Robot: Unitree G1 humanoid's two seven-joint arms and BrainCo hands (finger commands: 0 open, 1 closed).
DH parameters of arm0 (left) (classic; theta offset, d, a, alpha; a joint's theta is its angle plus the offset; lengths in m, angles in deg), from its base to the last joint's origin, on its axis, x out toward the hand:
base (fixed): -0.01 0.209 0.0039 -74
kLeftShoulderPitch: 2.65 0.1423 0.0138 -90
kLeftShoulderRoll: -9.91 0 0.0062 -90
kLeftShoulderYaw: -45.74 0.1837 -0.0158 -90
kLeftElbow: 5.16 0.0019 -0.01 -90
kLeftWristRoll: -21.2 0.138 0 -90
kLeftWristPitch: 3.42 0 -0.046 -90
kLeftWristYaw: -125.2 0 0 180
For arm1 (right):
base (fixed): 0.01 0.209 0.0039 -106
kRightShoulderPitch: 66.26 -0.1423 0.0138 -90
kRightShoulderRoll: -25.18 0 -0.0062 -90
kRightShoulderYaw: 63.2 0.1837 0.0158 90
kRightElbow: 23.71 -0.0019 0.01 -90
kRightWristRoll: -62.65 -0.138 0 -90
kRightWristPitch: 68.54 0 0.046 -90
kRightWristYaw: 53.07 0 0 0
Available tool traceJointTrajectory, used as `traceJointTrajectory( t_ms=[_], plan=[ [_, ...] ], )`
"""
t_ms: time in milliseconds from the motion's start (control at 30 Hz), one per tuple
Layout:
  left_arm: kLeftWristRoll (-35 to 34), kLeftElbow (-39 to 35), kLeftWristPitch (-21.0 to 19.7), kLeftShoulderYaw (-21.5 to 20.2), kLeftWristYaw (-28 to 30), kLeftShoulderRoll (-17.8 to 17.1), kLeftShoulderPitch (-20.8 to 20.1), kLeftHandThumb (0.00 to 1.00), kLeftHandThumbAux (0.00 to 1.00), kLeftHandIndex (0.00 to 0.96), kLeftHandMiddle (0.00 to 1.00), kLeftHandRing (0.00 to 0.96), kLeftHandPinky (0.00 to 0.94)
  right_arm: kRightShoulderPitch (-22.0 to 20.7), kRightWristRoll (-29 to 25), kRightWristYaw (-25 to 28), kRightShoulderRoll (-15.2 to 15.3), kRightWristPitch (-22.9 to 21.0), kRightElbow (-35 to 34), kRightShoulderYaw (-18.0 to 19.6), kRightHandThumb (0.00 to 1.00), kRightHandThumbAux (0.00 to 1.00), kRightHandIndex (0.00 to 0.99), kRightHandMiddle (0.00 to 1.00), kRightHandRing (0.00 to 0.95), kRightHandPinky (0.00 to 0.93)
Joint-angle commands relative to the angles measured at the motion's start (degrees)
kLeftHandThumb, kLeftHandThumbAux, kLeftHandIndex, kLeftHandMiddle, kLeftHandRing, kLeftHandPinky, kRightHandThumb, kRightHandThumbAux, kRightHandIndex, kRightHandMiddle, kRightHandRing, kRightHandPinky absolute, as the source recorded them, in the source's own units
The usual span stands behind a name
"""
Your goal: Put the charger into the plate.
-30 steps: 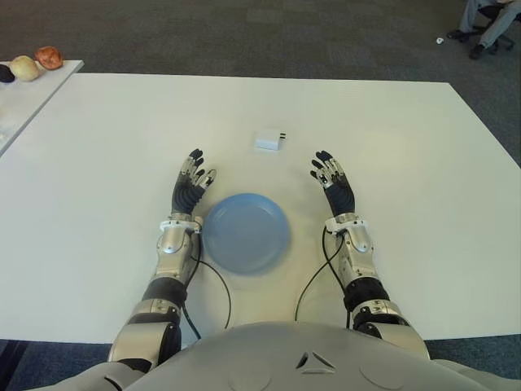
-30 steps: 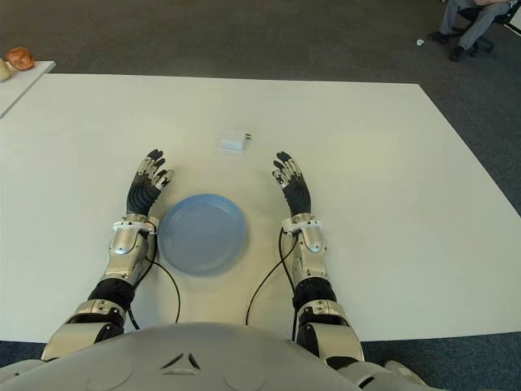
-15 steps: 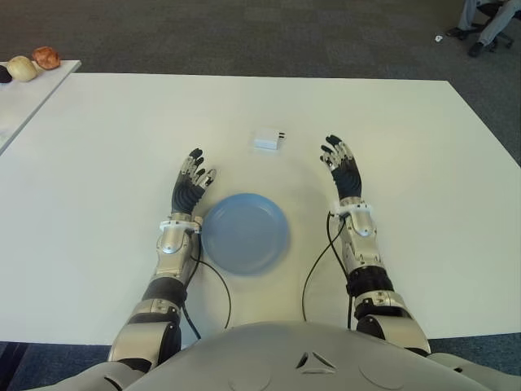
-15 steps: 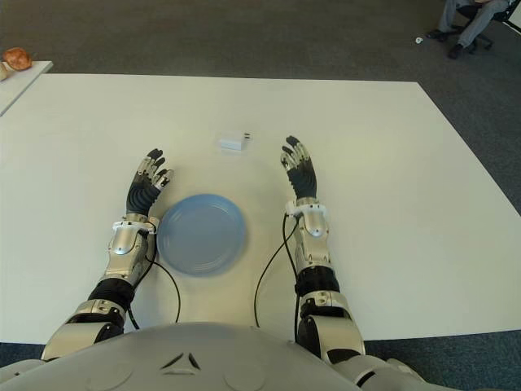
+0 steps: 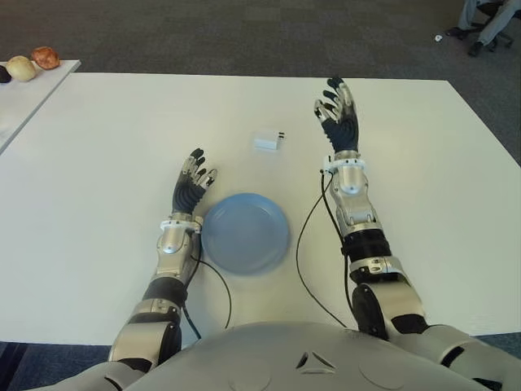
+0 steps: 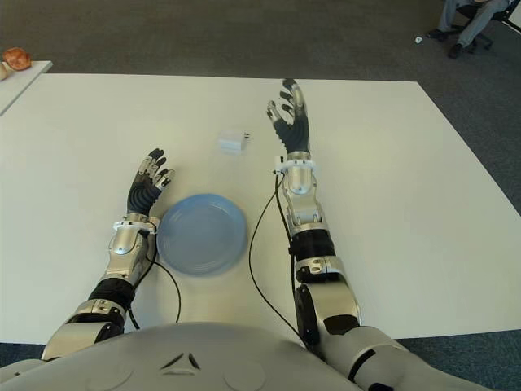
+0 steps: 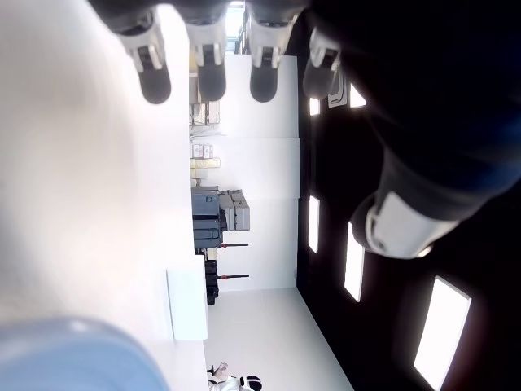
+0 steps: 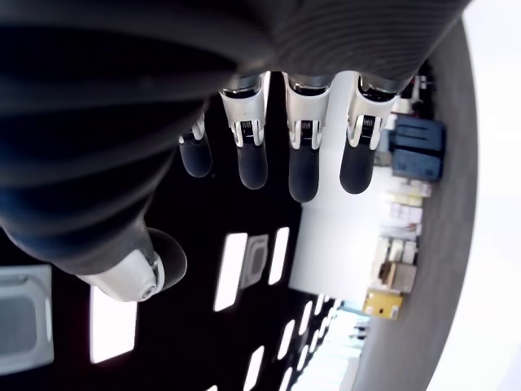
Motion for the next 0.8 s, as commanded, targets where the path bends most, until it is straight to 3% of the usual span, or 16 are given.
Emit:
traceJointTrajectory(
  t_ms=[33, 167, 400, 600, 800],
  plan=[
    [0.7, 4.7, -3.7, 1.1, -0.1, 2.6, 4.8, 0.088, 0.623, 0.000, 0.061, 0.067, 0.093, -6.2, 3.9, -1.8, 2.5, 0.6, 6.4, -2.4, 0.527, 0.615, 0.096, 0.157, 0.168, 0.226],
    [0.9, 4.0, -3.9, 1.3, -0.3, 3.0, 5.1, 0.085, 0.622, 0.000, 0.062, 0.067, 0.094, -11.9, 7.2, -3.2, 4.8, 4.3, 14.5, -5.3, 0.534, 0.619, 0.097, 0.159, 0.168, 0.213],
    [0.9, 2.9, -4.6, 1.4, -0.3, 3.4, 5.6, 0.082, 0.615, 0.000, 0.060, 0.067, 0.101, -20.6, 10.8, -4.3, 6.1, 8.4, 27.9, -10.0, 0.474, 0.607, 0.084, 0.102, 0.104, 0.133],
    [1.0, 2.4, -4.4, 1.3, -0.1, 3.6, 5.9, 0.082, 0.612, 0.000, 0.057, 0.065, 0.100, -25.6, 17.5, -5.4, 7.9, 9.2, 33.8, -16.9, 0.304, 0.620, 0.030, 0.021, 0.029, 0.044],
    [1.1, 2.0, -4.2, 1.3, -0.2, 3.7, 6.1, 0.080, 0.609, 0.000, 0.057, 0.063, 0.091, -29.6, 23.6, -5.1, 6.9, 8.1, 43.1, -24.3, 0.160, 0.570, 0.003, 0.002, 0.003, 0.004]
  ],
)
